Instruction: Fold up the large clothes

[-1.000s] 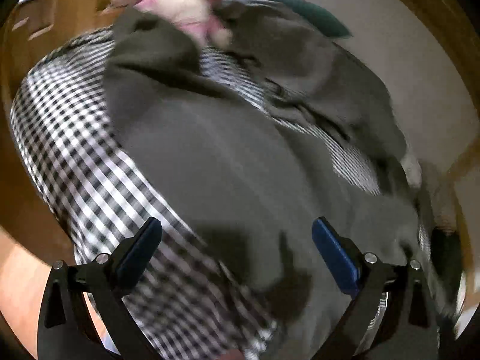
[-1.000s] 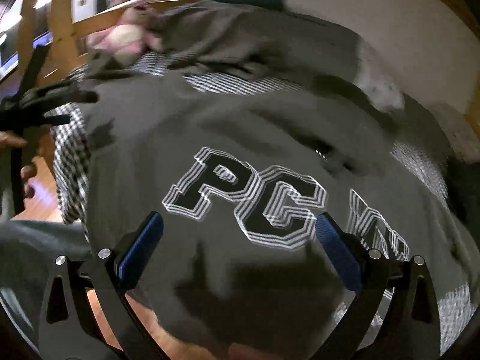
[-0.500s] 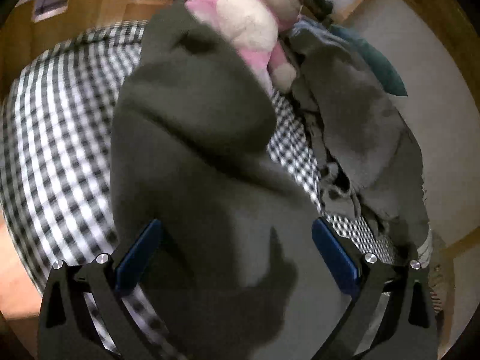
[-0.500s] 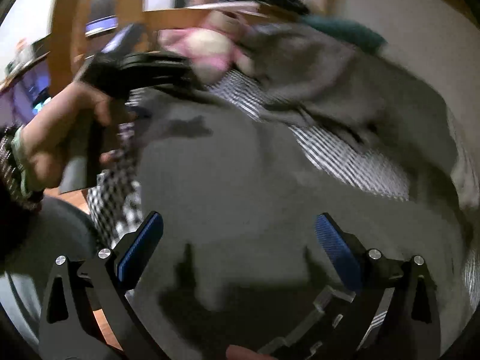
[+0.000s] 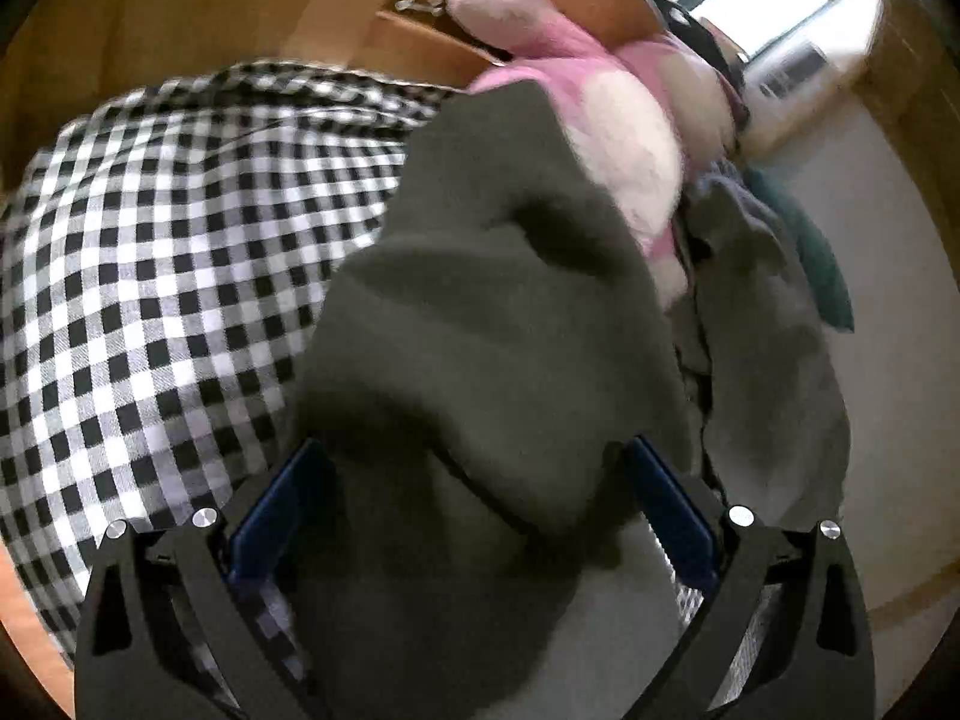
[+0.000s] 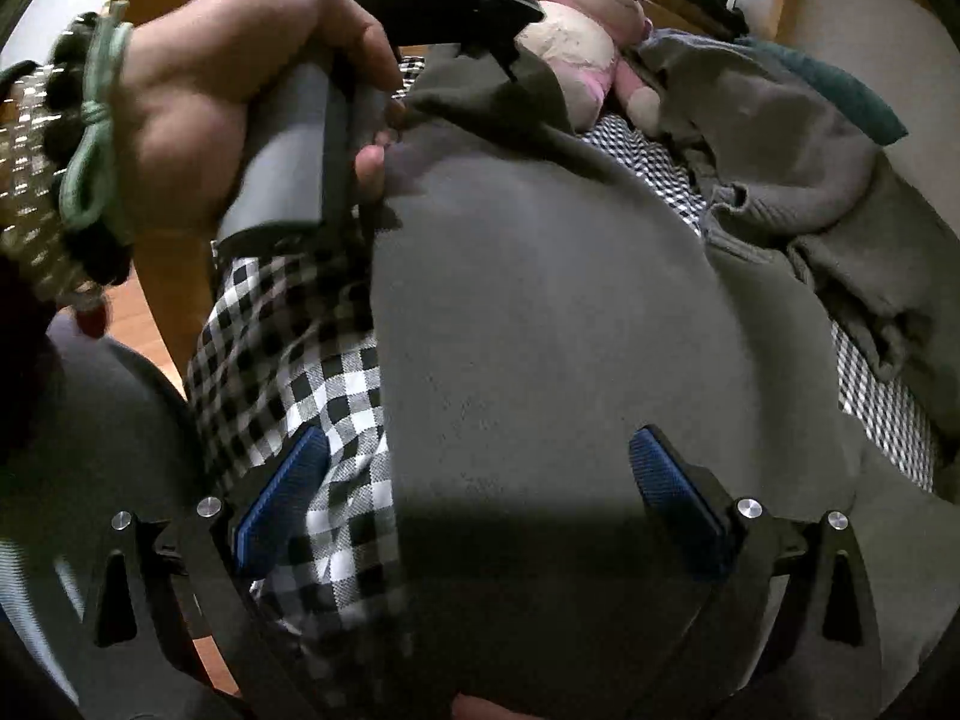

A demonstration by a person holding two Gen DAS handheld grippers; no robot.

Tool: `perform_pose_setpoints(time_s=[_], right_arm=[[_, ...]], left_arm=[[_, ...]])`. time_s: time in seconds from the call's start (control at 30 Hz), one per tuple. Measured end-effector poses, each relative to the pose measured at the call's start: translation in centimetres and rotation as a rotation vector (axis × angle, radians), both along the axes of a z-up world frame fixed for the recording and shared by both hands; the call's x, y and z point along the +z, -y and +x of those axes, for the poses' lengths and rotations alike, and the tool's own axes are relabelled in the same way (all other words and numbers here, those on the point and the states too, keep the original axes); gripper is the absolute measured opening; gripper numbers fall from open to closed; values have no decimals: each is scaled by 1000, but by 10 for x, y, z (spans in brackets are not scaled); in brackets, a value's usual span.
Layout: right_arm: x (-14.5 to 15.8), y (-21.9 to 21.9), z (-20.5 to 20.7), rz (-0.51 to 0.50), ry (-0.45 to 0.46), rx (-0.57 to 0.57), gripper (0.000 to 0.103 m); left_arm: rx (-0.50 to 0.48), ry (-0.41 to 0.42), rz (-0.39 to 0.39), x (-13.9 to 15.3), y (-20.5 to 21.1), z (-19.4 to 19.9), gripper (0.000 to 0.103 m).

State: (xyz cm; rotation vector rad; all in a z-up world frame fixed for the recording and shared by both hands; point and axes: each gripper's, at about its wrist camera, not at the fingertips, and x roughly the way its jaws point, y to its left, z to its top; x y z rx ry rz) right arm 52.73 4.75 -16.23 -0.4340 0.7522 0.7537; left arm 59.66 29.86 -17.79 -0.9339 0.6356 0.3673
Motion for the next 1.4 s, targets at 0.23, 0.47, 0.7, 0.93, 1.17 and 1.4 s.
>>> perform_pose_setpoints(time_s=[0.23, 0.47, 0.7, 0.93, 1.17, 1.4], right_arm=[[-1, -3, 2, -32, 14, 12, 92], [0, -1, -2, -30, 19, 11, 89], [1, -12, -16, -57, 118, 28, 89], [-1, -17, -16, -36, 63, -15, 59], [12, 9, -11, 30, 74, -36, 24], [85, 164, -2, 427, -34, -255, 92]], left_arm=[[-43, 310, -238, -9, -31, -2, 54], [-83, 320, -336, -27, -37, 20, 12], [-55, 227, -235, -17, -30, 49, 53], [-244, 379, -162, 22, -9, 74, 9], [-454, 593, -45, 85, 40, 67, 9], [-732, 640, 148, 131, 136, 58, 9]])
